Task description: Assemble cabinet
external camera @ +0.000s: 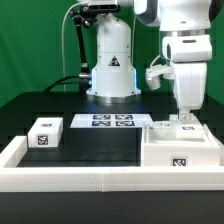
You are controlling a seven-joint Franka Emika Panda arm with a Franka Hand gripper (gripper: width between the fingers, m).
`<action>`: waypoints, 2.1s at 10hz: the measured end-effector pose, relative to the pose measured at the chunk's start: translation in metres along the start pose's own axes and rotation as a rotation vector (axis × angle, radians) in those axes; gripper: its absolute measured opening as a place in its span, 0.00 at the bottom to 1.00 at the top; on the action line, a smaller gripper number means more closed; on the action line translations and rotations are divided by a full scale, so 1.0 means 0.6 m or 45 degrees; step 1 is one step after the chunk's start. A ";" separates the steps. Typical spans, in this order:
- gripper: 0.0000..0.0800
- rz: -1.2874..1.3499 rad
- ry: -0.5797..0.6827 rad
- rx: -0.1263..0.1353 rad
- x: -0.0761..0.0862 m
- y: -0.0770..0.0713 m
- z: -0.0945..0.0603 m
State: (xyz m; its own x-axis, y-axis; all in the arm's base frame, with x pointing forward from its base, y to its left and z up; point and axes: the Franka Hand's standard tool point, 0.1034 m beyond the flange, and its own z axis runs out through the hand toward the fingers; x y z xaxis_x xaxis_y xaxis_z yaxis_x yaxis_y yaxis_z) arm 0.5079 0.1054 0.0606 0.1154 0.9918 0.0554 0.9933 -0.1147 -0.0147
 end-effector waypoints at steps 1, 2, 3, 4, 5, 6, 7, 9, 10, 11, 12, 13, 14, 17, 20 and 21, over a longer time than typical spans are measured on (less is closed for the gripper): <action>0.09 0.008 0.007 -0.012 0.001 0.017 -0.001; 0.09 0.016 0.011 -0.019 0.001 0.026 0.000; 0.09 0.024 0.016 -0.029 0.002 0.038 -0.001; 0.09 0.036 0.021 -0.037 0.002 0.048 0.000; 0.09 0.048 0.024 -0.043 0.002 0.056 0.000; 0.09 0.064 0.030 -0.056 0.003 0.064 0.000; 0.09 0.111 0.035 -0.068 0.002 0.068 0.000; 0.09 0.146 0.055 -0.115 -0.002 0.083 0.000; 0.09 0.140 0.060 -0.127 -0.004 0.091 -0.002; 0.09 0.126 0.059 -0.129 -0.003 0.101 -0.005; 0.09 0.128 0.061 -0.130 -0.004 0.106 -0.004; 0.09 0.126 0.061 -0.127 -0.003 0.107 -0.002; 0.09 0.122 0.060 -0.126 -0.004 0.107 -0.002; 0.35 0.124 0.060 -0.126 -0.004 0.106 -0.001; 0.79 0.124 0.060 -0.125 -0.004 0.106 -0.001; 0.95 0.124 0.060 -0.125 -0.004 0.106 -0.001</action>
Offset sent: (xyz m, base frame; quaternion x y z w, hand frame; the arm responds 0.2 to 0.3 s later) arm 0.0299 -0.0039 -0.0076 -0.0126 0.0073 0.0449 0.9989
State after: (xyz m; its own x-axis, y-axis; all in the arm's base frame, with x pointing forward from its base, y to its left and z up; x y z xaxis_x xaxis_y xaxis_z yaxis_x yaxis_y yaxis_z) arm 0.5709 0.0958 0.0603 0.2089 0.9722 0.1054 0.9732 -0.2173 0.0756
